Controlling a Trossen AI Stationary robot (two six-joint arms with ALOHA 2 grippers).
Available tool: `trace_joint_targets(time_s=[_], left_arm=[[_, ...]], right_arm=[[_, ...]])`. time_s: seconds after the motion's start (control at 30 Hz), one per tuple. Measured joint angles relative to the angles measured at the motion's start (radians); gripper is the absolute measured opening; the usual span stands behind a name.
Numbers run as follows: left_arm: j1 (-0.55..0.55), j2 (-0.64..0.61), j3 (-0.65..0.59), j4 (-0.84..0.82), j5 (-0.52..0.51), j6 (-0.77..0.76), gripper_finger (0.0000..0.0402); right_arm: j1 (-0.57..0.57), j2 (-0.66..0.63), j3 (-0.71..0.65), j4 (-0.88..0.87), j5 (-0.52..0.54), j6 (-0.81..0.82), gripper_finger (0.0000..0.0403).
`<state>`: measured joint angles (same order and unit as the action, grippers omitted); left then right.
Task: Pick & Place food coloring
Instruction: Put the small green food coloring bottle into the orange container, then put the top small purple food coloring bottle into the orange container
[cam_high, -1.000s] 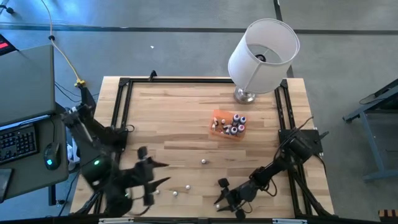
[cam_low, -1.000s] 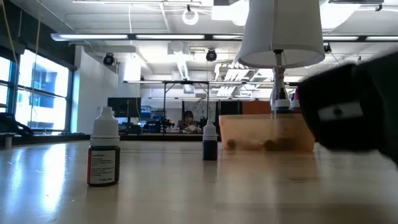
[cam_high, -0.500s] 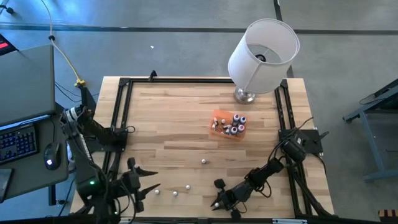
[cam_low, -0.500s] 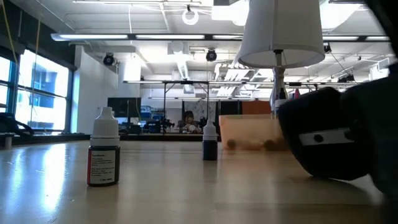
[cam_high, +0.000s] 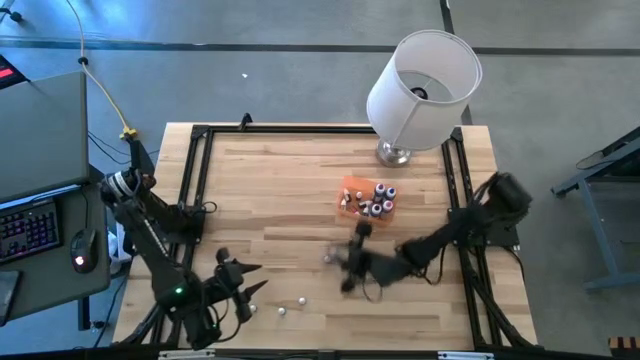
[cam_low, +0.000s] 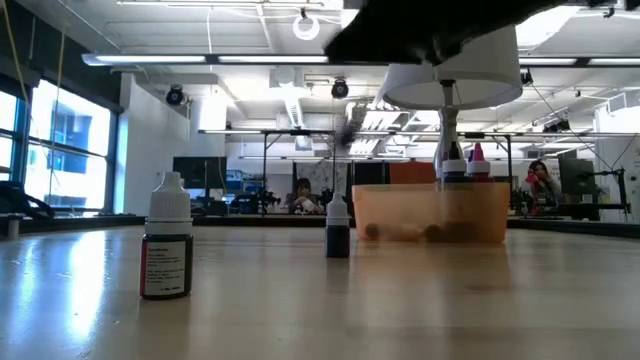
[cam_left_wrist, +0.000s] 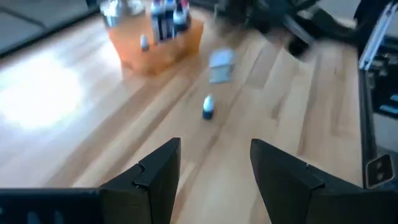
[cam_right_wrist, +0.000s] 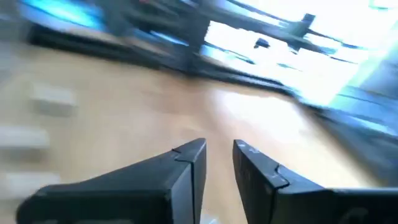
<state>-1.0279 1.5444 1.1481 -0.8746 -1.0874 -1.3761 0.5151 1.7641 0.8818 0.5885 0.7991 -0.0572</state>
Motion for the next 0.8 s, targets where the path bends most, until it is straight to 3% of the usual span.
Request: trace_joint_targets(time_s=[0.07, 0.17, 0.27, 0.37, 0.43, 0.63, 0.8], left_arm=[[0.025, 0.0, -0.022, 0.02, 0.041, 0.0, 0.0191], [0.074, 0.0, -0.041, 0.047, 0.113, 0.007, 0.0191], [0.118, 0.0, -0.047, 0.042, 0.155, 0.01, 0.0191], [0.154, 0.0, -0.047, 0.043, 0.188, 0.018, 0.0191], [0.174, 0.0, -0.047, 0.038, 0.206, 0.019, 0.0191], [0.238, 0.0, -0.047, 0.02, 0.23, 0.029, 0.0191], [0.296, 0.0, -0.047, 0.061, 0.325, 0.037, 0.0191]], right_arm=[[-0.056, -0.06, 0.0, -0.138, 0.103, 0.016, 0.0065], [-0.158, -0.123, 0.0, -0.316, 0.111, 0.115, 0.0049], [-0.263, -0.133, 0.0, -0.435, -0.06, 0.209, 0.0031], [-0.322, -0.126, -0.002, -0.452, -0.267, 0.214, 0.001], [-0.331, -0.126, -0.002, -0.449, -0.344, 0.181, 0.0003], [-0.301, -0.129, -0.001, -0.449, -0.387, 0.048, 0.0033], [-0.251, -0.127, -0.001, -0.443, -0.478, 0.081, 0.0088]])
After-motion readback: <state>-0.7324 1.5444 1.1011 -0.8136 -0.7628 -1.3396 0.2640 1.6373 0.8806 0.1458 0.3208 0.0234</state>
